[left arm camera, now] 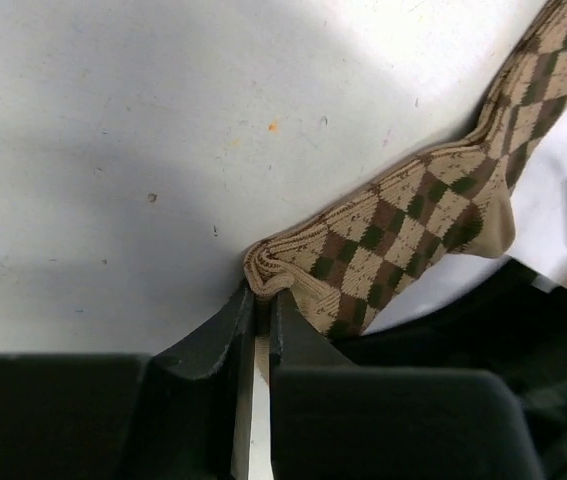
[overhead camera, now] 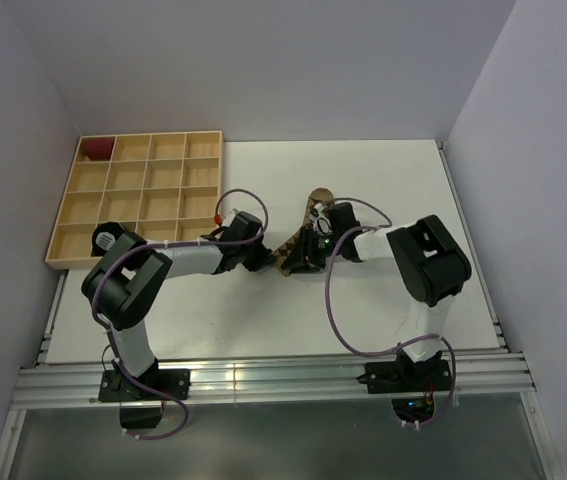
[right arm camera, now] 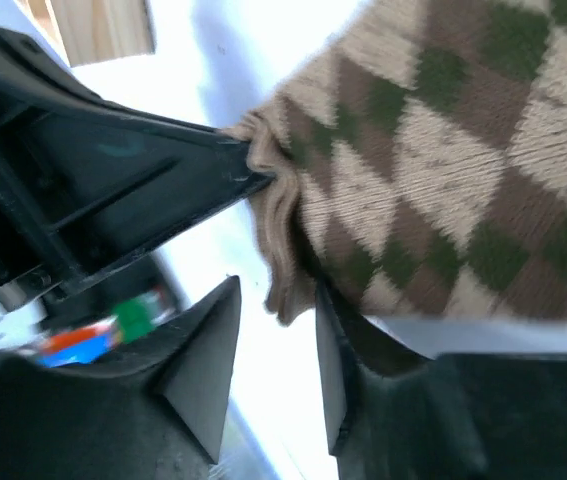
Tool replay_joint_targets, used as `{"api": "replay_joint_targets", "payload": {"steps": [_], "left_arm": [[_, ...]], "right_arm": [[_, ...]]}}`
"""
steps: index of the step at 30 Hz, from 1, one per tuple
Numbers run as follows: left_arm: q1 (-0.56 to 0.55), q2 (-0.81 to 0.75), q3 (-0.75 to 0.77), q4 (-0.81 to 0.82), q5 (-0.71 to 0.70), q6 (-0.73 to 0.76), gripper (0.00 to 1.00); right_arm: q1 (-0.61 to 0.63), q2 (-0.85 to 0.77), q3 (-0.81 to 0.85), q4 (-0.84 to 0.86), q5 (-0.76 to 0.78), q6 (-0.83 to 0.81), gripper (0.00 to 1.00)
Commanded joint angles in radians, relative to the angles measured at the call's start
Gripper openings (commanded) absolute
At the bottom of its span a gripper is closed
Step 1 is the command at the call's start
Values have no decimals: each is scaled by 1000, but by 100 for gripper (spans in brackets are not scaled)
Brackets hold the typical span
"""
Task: Roll the socks
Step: Roll the sock at the center of the board.
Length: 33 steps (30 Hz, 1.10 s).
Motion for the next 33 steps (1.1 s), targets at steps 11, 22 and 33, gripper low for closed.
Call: {"api": "replay_joint_targets", "payload": {"steps": [11,22,33], "left_arm": [[-2,161,251,-532,-59,237,6],[29,207,359,-618,-39,318,7],[30,201,351,-606,-23,314,7]], "right_arm": [[283,-456,-84,-95,771,-529,46],[478,-423,-196,149,991,-650,45],[553,-355,-155,177,1040,-710,42]]}}
